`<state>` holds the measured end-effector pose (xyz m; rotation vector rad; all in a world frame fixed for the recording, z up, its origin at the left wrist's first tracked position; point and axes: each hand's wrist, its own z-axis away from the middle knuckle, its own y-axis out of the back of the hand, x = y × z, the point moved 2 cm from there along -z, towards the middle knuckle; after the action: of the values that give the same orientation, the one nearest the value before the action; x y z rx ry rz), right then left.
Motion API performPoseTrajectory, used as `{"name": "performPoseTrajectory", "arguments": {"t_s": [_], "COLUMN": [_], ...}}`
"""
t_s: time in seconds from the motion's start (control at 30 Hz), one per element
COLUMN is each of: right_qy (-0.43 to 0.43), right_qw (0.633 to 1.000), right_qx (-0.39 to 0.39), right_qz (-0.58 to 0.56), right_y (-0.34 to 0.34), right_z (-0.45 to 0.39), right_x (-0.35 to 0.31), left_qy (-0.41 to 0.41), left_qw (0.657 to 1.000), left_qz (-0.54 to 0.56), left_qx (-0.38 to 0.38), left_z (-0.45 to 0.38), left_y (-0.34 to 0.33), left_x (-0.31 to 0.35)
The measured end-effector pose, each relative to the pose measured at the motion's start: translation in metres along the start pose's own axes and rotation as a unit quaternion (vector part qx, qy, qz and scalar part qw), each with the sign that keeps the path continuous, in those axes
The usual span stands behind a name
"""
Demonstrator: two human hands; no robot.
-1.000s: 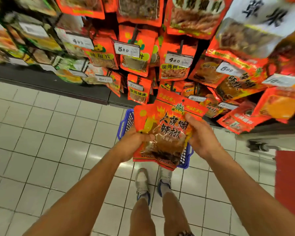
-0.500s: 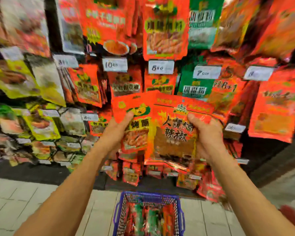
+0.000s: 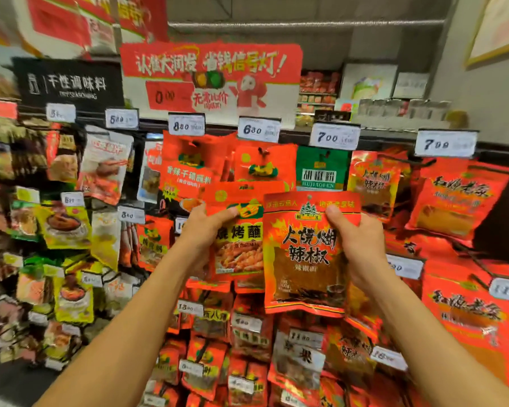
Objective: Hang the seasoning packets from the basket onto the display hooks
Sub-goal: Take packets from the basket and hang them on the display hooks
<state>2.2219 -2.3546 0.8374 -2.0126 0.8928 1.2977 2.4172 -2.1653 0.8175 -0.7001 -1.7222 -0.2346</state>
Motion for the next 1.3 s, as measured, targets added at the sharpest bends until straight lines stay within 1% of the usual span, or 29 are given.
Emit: {"name": "performPoseTrajectory", "arguments": {"t_s": [0.07, 0.13, 0.23, 0.33, 0.47, 0.57, 0.73, 0.83, 0.9, 1.0, 1.1, 1.17, 1.3], "right_qy": [0.008, 0.014, 0.022, 0.026, 0.036, 0.042, 0.045, 0.057, 0.063, 0.066, 0.067, 0.061, 0.037], "right_qw": [1.000, 1.000, 0.999, 0.996, 0.995, 0.994, 0.993, 0.992, 0.991, 0.991, 0.990, 0.990, 0.990], "right_qx": [0.000, 0.009, 0.043, 0.080, 0.087, 0.098, 0.110, 0.115, 0.117, 0.115, 0.120, 0.127, 0.136], "right_qz": [0.010, 0.010, 0.002, -0.011, -0.016, -0.015, -0.011, -0.003, 0.004, 0.016, 0.029, 0.034, 0.026], "right_y": [-0.001, -0.003, -0.007, -0.011, -0.019, -0.021, -0.019, -0.018, -0.017, -0.016, -0.017, -0.017, -0.015], "right_z": [-0.015, -0.025, -0.033, -0.037, -0.039, -0.037, -0.035, -0.034, -0.032, -0.029, -0.030, -0.032, -0.032], "right_x": [-0.003, -0.006, -0.009, -0.011, -0.017, -0.016, -0.013, -0.014, -0.016, -0.021, -0.026, -0.026, -0.019], "left_qy": [0.003, -0.004, -0.028, -0.042, -0.026, -0.033, -0.074, -0.089, -0.098, -0.113, -0.102, -0.099, -0.119], "left_qw": [1.000, 0.999, 0.999, 0.999, 0.999, 0.999, 0.996, 0.994, 0.992, 0.987, 0.978, 0.971, 0.954], "left_qz": [0.017, 0.003, -0.024, -0.023, -0.009, -0.015, -0.058, -0.057, -0.071, -0.113, -0.172, -0.204, -0.248], "left_qx": [0.025, 0.032, 0.007, -0.014, -0.032, -0.040, -0.009, 0.019, 0.024, 0.034, 0.061, 0.082, 0.117], "left_z": [-0.015, -0.029, -0.053, -0.078, -0.097, -0.106, -0.114, -0.115, -0.117, -0.125, -0.133, -0.136, -0.136], "left_y": [-0.010, -0.017, -0.021, -0.024, -0.031, -0.038, -0.045, -0.043, -0.041, -0.043, -0.050, -0.054, -0.061], "left_x": [0.001, 0.004, 0.013, 0.024, 0.032, 0.035, 0.040, 0.038, 0.036, 0.033, 0.028, 0.025, 0.020]}}
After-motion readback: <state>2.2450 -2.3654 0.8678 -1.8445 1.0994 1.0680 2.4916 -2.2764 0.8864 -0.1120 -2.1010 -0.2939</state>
